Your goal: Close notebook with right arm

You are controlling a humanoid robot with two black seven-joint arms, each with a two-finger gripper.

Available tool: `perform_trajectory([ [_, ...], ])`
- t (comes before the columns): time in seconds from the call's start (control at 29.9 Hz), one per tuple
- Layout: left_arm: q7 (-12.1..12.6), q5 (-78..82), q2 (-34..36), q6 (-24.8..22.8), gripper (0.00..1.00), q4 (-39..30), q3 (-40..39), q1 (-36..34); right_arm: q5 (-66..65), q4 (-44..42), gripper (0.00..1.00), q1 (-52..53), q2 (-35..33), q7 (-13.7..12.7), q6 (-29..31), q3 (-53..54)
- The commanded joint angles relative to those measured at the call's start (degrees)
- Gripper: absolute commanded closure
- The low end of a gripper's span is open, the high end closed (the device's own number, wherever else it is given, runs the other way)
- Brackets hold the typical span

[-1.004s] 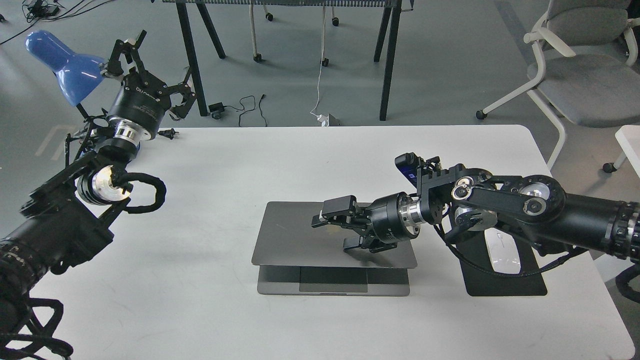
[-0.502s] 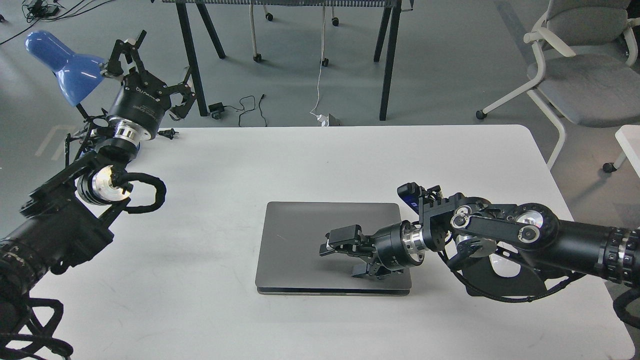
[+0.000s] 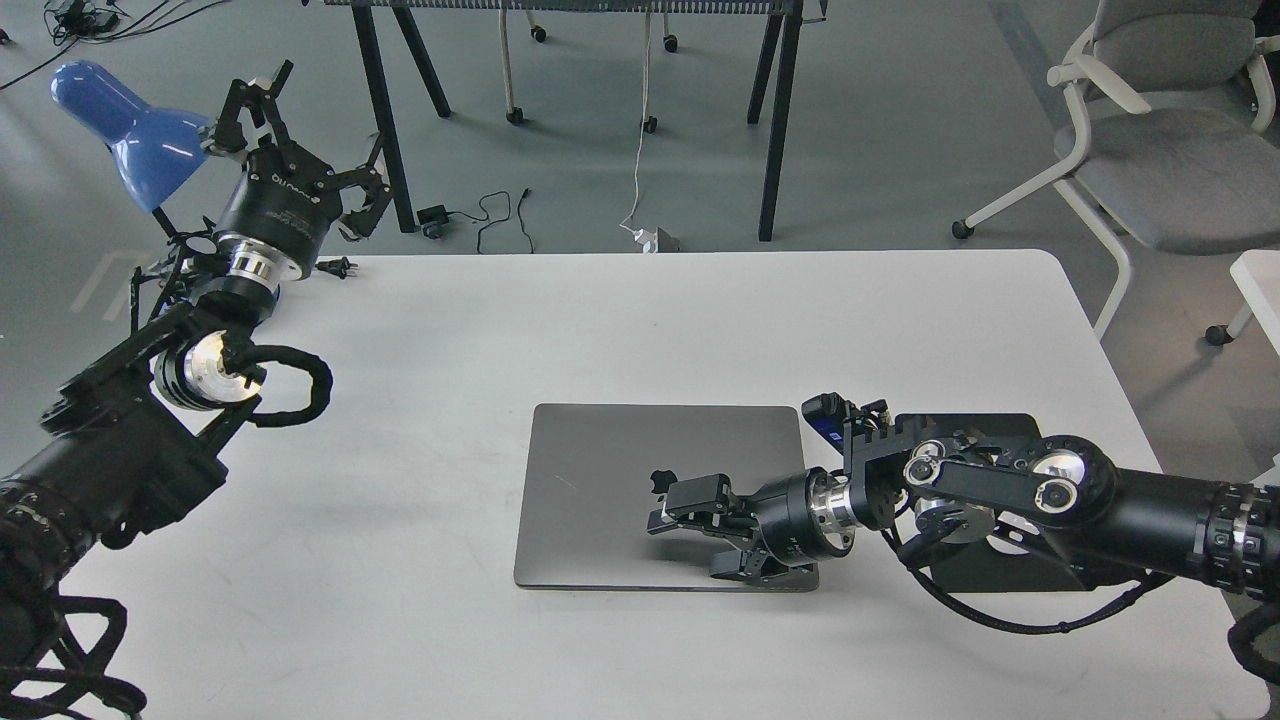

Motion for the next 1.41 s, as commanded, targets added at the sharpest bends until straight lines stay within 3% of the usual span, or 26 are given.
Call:
perform_trajectory([
  [0.0, 0.0, 0.0, 0.0, 0.0, 0.0, 0.0, 0.0, 0.0, 0.1, 0.0, 0.0, 0.4, -0.1, 0.0, -0.1, 0.6],
  [0.17, 0.0, 0.0, 0.0, 0.0, 0.0, 0.0, 0.0, 0.0, 0.3, -0.3, 0.0, 2.0, -0.6, 0.1, -0.3, 5.5],
  [0.57, 0.0, 0.0, 0.0, 0.0, 0.0, 0.0, 0.0, 0.0, 0.9, -11.9, 0.0, 1.3, 0.3, 0.6, -0.5, 38.7],
  [0.9, 0.0, -0.1, 0.0, 0.0, 0.0, 0.0, -0.1, 0.0, 4.8, -20.6, 0.0, -1.5, 7.5, 0.7, -3.5, 62.4],
  [1.24, 0.0, -0.1, 0.0, 0.0, 0.0, 0.0, -0.1, 0.0, 22.7, -21.9, 0.0, -5.3, 8.3, 0.9, -2.4, 68.2],
  [1.37, 0.0, -0.1, 0.0, 0.0, 0.0, 0.0, -0.1, 0.0, 24.0, -21.7, 0.0, -8.1, 8.3, 0.9, -0.8, 70.9],
])
